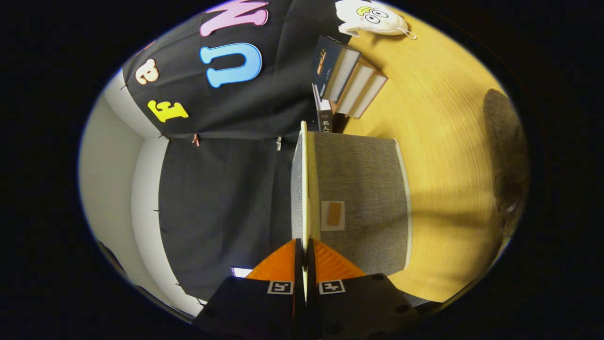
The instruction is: Open the storage box then place both shoes into the box .Put the left shoe in first, then the right shoe, with the right side of both shoes facing outward in a uniform manner.
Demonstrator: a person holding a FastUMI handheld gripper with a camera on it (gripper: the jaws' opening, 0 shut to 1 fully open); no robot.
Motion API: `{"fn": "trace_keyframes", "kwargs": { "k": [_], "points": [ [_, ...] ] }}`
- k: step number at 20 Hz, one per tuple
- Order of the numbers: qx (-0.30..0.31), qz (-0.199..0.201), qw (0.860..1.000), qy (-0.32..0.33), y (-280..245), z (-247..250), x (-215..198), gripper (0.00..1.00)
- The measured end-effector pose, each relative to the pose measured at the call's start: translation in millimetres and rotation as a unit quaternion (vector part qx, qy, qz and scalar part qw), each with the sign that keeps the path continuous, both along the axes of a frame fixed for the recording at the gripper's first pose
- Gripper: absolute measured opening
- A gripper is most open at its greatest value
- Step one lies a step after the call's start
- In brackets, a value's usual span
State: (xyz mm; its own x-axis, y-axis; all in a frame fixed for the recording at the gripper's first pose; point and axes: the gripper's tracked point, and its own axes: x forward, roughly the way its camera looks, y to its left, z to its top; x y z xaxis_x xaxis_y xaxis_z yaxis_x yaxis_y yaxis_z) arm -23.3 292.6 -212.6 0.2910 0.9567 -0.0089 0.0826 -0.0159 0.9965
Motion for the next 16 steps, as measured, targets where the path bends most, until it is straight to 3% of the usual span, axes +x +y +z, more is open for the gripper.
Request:
{"fn": "trace_keyframes", "kwargs": {
  "k": [5, 10, 16],
  "points": [
    [0.016, -0.033, 0.997, -0.066, 7.7, 71.9, 14.3, 0.05],
    [-0.012, 0.001, 0.985, -0.172, 50.9, 130.1, 4.5, 0.05],
    [-0.042, 0.021, 0.976, -0.214, 108.6, 153.7, 7.0, 0.05]
  ]
}}
